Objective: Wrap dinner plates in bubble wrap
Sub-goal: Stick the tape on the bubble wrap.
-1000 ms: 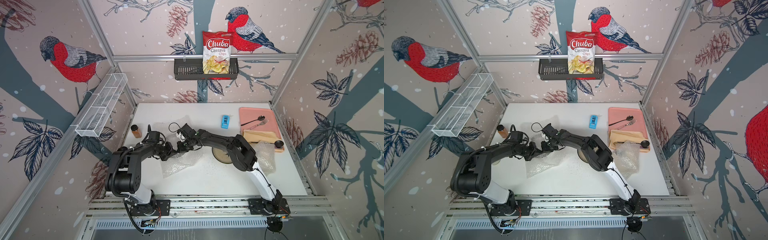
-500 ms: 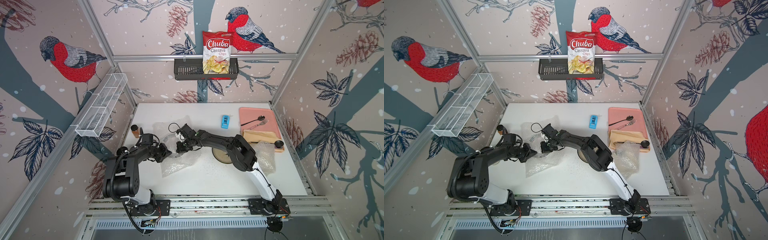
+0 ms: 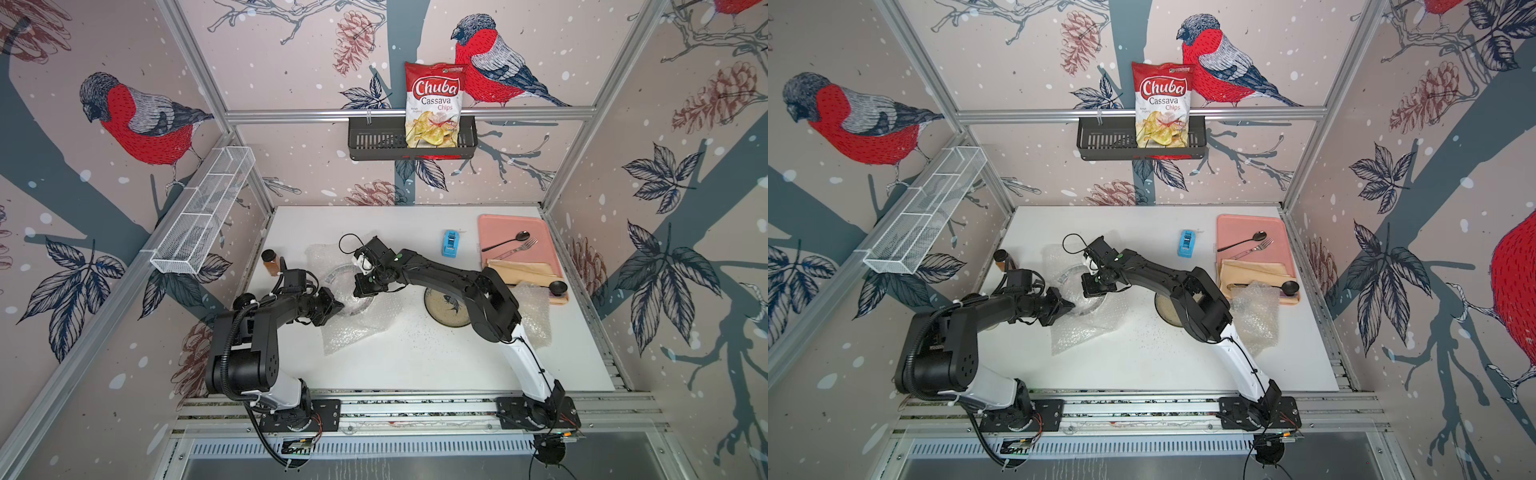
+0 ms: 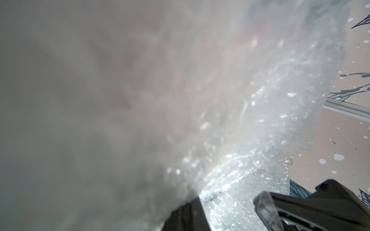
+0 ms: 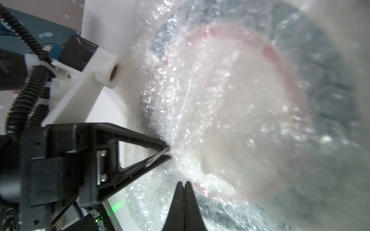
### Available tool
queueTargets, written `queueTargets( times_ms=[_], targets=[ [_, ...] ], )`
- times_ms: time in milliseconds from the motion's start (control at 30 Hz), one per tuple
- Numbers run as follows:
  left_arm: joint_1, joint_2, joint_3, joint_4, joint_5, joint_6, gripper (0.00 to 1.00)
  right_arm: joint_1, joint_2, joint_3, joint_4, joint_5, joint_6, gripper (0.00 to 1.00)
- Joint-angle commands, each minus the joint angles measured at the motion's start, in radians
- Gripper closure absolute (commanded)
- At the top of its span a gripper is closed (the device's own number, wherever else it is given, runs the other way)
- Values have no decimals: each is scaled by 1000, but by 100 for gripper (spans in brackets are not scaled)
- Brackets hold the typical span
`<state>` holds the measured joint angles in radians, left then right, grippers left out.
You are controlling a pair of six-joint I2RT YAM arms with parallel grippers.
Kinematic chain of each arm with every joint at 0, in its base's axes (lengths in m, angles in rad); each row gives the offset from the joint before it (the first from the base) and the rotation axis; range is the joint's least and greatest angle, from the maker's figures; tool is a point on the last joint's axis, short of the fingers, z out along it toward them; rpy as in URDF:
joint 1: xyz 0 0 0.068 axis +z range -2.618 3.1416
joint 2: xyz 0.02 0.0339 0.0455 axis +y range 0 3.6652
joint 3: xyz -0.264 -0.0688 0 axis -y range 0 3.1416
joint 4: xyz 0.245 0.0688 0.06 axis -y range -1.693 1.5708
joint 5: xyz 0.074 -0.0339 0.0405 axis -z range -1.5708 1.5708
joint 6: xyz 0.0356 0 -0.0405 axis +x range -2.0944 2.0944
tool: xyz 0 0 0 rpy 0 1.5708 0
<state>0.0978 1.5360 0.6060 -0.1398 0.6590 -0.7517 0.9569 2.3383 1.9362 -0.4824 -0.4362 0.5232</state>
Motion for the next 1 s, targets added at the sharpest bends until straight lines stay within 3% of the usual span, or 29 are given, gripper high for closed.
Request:
queueTargets(
  times_ms=[0, 467, 700, 833, 967],
  targets=[
    [0, 10, -8, -58, -96, 1, 99, 6, 23, 28, 18, -70, 20, 97],
    [0, 10, -14, -59, -93, 3, 99, -29, 179, 199, 35, -137, 45, 98],
    [1, 15, -15, -58, -94, 1, 99, -24, 219, 184, 51, -156, 59, 98],
    [1, 15, -14, -58, -93, 0, 99, -9, 204, 138, 45, -61, 40, 98],
    [0, 9, -7, -66, -86, 1, 98, 16, 215, 125, -61, 163, -3, 98]
  ],
)
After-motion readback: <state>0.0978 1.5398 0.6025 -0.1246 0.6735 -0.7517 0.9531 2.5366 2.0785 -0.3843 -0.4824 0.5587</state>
